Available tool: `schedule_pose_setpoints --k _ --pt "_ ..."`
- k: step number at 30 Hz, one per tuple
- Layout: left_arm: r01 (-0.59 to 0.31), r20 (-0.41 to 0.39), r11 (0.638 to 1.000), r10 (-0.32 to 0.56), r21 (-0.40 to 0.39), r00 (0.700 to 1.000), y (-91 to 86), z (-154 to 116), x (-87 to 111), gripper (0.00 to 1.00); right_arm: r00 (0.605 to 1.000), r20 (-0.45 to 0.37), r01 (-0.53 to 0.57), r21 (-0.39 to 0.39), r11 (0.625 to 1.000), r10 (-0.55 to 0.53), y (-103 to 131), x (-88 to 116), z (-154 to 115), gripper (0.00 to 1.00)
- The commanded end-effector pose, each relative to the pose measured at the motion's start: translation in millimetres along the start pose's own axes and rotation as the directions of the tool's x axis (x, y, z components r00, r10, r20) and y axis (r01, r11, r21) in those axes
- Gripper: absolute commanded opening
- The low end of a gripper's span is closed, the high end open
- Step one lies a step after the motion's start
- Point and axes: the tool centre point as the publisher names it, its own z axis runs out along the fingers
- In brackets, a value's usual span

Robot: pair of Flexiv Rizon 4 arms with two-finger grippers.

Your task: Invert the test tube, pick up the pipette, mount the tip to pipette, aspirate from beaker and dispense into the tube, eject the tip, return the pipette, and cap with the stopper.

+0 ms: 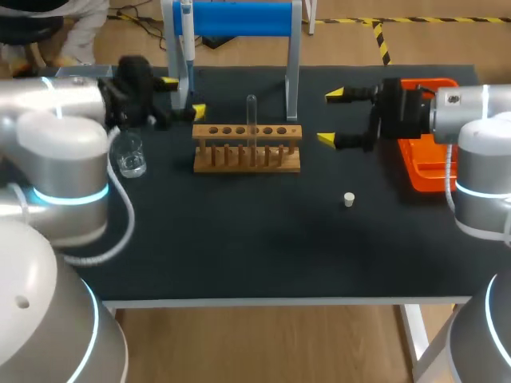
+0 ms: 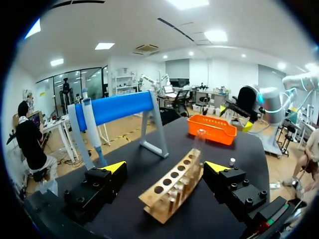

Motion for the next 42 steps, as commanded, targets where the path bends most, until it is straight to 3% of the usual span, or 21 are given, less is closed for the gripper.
schedule_pose_setpoints --k 1,10,13,37,42 --pt "-0.007 0.067 0.996 0.001 0.086 0.998 10.3 -7 39.7 1.00 1.000 0.001 0.000 -0.001 1.000 0.000 -1 0 0 1.00" --pt "-0.012 0.068 0.999 0.008 0.050 0.998 18.1 -7 67.1 1.00 1.000 0.001 0.000 -0.001 1.000 0.000 -1 0 0 1.00" --pt "-0.016 0.055 0.997 0.012 0.071 0.998 18.7 -10 71.8 1.00 1.000 0.001 0.000 -0.001 1.000 0.000 -1 0 0 1.00" --pt "-0.004 0.054 0.997 0.000 0.082 0.999 18.6 -11 71.9 1.00 1.000 0.001 0.000 -0.001 1.000 0.000 -1 0 0 1.00" --pt "-0.004 0.054 0.997 0.000 0.082 0.999 18.6 -11 71.9 1.00 0.999 -0.052 -0.019 -0.072 0.997 0.015 9 -7 23 1.00"
